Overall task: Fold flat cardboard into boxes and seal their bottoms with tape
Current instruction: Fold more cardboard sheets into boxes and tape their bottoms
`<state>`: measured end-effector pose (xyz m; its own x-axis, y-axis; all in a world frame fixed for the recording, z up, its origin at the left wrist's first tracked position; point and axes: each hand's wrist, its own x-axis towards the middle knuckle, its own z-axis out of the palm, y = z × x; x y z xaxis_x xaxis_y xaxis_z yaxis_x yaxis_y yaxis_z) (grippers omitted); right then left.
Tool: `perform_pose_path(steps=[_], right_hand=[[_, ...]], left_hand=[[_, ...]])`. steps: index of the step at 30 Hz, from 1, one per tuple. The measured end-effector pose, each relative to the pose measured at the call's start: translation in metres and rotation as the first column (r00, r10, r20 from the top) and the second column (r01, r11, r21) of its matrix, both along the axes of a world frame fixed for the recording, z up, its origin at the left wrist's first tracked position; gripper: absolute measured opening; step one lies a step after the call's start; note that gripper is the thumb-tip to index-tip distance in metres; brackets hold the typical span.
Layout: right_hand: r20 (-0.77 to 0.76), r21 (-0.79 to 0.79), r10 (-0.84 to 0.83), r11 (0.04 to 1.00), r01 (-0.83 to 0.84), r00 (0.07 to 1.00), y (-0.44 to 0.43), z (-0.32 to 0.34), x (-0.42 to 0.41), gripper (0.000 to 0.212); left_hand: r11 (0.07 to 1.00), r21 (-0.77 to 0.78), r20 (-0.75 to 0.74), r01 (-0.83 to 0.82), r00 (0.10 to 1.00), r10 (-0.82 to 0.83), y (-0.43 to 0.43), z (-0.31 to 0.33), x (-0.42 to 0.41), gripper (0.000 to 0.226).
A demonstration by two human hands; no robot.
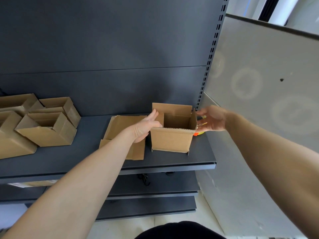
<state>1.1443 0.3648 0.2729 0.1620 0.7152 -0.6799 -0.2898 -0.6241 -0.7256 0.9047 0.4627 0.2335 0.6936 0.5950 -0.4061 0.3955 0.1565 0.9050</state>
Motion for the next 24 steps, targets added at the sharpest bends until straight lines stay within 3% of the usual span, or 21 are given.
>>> perform_pose_path(steps=[2,8,13,17,21,24], right_hand=[[-0.019,0.013,0.015,1.000,-0.015,1.000,-0.005,-0.003,0.001,0.025],[0.185,-0.029,0.132,0.991,-0.129,0.974,-0.003,-0.007,-0.015,0.013],[0.334,-0.074,0.162,0.987,-0.146,0.928,0.007,-0.022,-0.023,0.027],[0.334,-0.075,0.144,0.989,-0.126,0.931,0.011,-0.027,-0.025,0.030],[0.283,-0.072,0.117,0.992,-0.101,0.952,0.009,-0.027,-0.022,0.014],[0.211,-0.089,0.087,0.994,-0.070,0.974,0.005,-0.026,-0.016,0.021]], left_hand=[[1.000,0.000,-0.003,0.005,1.000,-0.005,0.000,-0.001,0.001,0.084],[1.000,-0.002,0.018,0.002,1.000,-0.002,-0.002,0.001,0.001,0.085],[1.000,-0.007,0.031,-0.018,0.999,0.018,-0.005,0.002,0.000,0.084],[1.000,0.008,0.024,-0.023,0.999,0.022,-0.006,0.003,-0.001,0.084],[0.998,-0.010,0.023,-0.055,0.998,0.056,-0.006,0.002,-0.001,0.076],[0.996,-0.038,0.032,-0.080,0.996,0.081,-0.005,0.000,-0.001,0.074]])
